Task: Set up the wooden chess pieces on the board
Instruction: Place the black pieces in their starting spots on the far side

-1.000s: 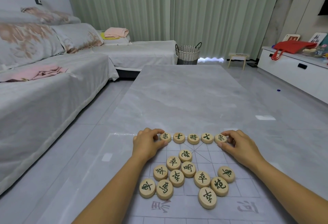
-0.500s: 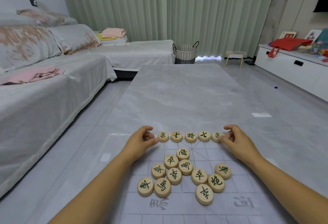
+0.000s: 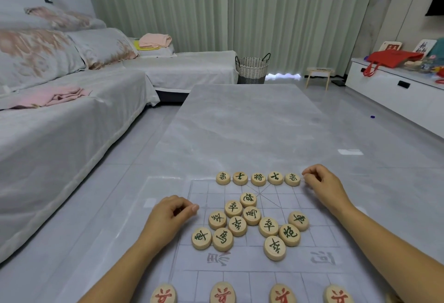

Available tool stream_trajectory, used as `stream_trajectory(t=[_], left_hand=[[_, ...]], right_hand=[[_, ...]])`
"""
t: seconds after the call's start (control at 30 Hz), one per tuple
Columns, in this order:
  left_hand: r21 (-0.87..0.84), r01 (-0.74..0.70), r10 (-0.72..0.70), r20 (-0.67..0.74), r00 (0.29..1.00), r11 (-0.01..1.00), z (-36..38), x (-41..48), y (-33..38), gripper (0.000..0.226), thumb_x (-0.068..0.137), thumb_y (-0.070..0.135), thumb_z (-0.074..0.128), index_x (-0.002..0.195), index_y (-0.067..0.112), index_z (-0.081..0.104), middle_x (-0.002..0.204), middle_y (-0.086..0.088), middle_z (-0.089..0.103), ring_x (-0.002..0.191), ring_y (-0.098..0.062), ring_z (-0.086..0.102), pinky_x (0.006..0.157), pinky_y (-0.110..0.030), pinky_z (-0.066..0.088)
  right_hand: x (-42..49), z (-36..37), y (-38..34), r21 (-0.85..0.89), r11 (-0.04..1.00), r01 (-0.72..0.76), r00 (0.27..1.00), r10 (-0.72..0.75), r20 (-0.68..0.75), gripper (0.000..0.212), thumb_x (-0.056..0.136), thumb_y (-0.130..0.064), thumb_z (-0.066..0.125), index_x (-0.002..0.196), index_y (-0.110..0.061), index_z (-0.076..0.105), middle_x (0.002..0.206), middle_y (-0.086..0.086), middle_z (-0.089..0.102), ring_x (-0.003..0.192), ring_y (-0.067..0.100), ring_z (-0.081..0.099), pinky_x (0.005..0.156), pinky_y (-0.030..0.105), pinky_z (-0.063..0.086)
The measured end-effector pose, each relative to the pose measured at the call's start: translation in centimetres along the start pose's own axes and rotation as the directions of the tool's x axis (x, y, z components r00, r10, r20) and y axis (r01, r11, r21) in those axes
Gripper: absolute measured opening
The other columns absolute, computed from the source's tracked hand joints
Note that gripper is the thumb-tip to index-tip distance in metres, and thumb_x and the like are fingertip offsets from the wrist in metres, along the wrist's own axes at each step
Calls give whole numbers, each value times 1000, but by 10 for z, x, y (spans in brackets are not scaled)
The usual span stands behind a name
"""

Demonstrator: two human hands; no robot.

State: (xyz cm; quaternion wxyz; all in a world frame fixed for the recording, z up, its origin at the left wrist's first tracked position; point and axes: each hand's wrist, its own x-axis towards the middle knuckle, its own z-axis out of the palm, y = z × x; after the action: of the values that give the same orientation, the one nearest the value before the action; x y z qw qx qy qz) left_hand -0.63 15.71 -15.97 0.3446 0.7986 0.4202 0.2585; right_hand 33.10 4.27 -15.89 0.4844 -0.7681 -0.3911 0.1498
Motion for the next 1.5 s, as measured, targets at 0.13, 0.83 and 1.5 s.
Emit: stream_trajectory(t=[0.13,0.83,1.5], left_hand=[[-20,-5,5,-15,1000,1000,0,-2,0,11,81,28,67,73,21,68,80,1,64,83,-13,56,70,-22,41],[29,9,-7,-63,998,1000,2,-2,1,13,83,25,65,74,17,66,80,1,62,81,-12,53,67,-19,40],[58,-96,67,373,925,994,-17,-10,12,84,27,88,61,97,42,54,106,15,55,105,-5,49,94,-27,42]], right_hand=[[-4,-3,-4,67,998,-10,999,12,-30,16,89,-11,49,79,-16,59,75,3,59,72,20,53,64,29,43],[-73,56,-82,-521,718,461,829,-140,541,35,80,-36,60,112,-24,50,112,-4,52,97,17,51,76,26,38],[-34,-24,5,-491,871,20,1000,-12,19,34,78,-41,66,98,-15,58,97,5,53,93,24,52,79,36,42]])
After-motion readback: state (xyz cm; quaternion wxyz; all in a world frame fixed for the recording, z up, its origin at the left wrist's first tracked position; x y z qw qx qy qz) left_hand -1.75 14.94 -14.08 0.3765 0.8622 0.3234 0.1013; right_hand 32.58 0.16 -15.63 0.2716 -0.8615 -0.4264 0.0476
